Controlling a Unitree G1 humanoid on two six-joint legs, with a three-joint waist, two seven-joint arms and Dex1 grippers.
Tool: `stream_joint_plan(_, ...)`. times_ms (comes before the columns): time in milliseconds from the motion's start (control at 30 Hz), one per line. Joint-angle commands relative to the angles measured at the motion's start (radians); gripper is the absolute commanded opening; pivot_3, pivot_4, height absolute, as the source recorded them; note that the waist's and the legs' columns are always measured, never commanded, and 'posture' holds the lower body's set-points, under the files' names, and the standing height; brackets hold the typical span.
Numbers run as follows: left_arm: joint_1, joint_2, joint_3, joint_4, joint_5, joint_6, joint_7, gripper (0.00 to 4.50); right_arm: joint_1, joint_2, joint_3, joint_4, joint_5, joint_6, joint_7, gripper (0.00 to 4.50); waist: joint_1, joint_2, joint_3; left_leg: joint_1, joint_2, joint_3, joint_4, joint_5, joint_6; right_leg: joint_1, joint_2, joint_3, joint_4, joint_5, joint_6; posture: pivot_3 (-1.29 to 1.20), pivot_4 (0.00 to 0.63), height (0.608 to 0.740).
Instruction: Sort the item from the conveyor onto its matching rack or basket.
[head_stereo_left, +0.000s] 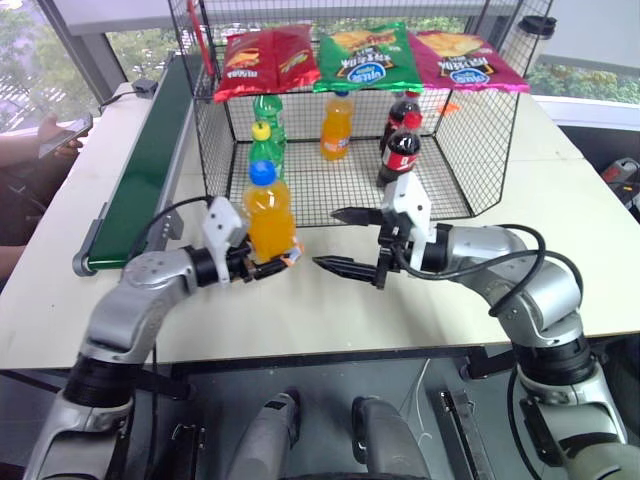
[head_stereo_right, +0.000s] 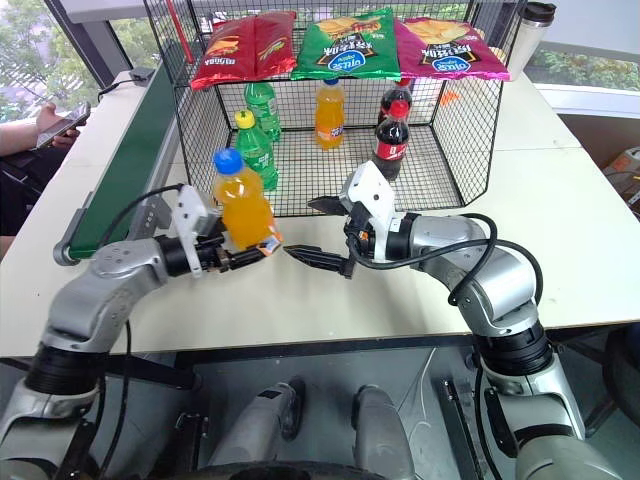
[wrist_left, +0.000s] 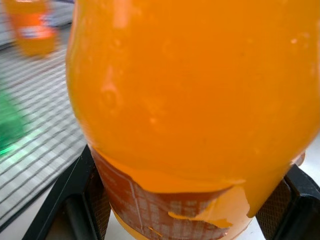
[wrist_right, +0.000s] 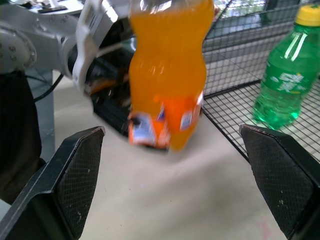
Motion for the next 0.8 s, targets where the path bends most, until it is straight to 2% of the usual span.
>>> stream_joint_plan(33, -0.041, -0.031, -0.036, 0.007, 0.026, -0.069, -0.054, 3.0, 0.002, 0.001, -0.018, 0.01, -0.014, -0.032, -0.009, 4.5, 0.0, 0.0, 0.0, 0.0, 0.0, 0.0, 0.0, 0.0, 0.0, 0.0, 0.0, 0.0, 0.0, 0.0, 0.0, 0.0, 0.15, 0.739)
stream_joint_plan(267, -0.068, -0.088, -0.088, 0.074, 0.082, -0.123, -0.093, 3.0, -0.03, 0.031, -0.004, 0.086, -0.046, -0.07, -0.013, 4.5, -0.002, 0.0, 0.0, 0.0, 0.0, 0.0, 0.0, 0.0, 0.001, 0.0, 0.001, 0.0, 0.001, 0.0, 0.0, 0.0, 0.15, 0.739)
stream_joint_plan(633, -0.07, -0.123, -0.086, 0.068, 0.106, -0.12, -0.102, 3.0, -0.083, 0.086, 0.02, 0.133, -0.065, -0.098, -0.004, 4.5, -0.001, 0.0, 0.0, 0.001, 0.0, 0.0, 0.001, 0.001, 0.002, 0.0, 0.001, 0.0, 0.001, 0.001, 0.001, 0.0, 0.15, 0.739)
stream_joint_plan(733, -0.069, -0.129, -0.085, 0.064, 0.106, -0.118, -0.098, 3.0, -0.097, 0.099, 0.018, 0.145, -0.068, -0.103, -0.006, 3.63, -0.002, 0.0, 0.0, 0.001, 0.0, 0.0, 0.001, 0.001, 0.002, 0.0, 0.001, 0.0, 0.001, 0.001, 0.002, 0.0, 0.15, 0.739)
stream_joint_plan(800, -0.07, -0.133, -0.085, 0.063, 0.107, -0.113, -0.096, 3.0, -0.105, 0.108, 0.014, 0.15, -0.065, -0.104, -0.006, 2.68, -0.002, 0.0, 0.0, 0.001, 0.0, 0.0, 0.001, 0.001, 0.002, 0.0, 0.001, 0.0, 0.002, 0.002, 0.004, 0.0, 0.15, 0.739)
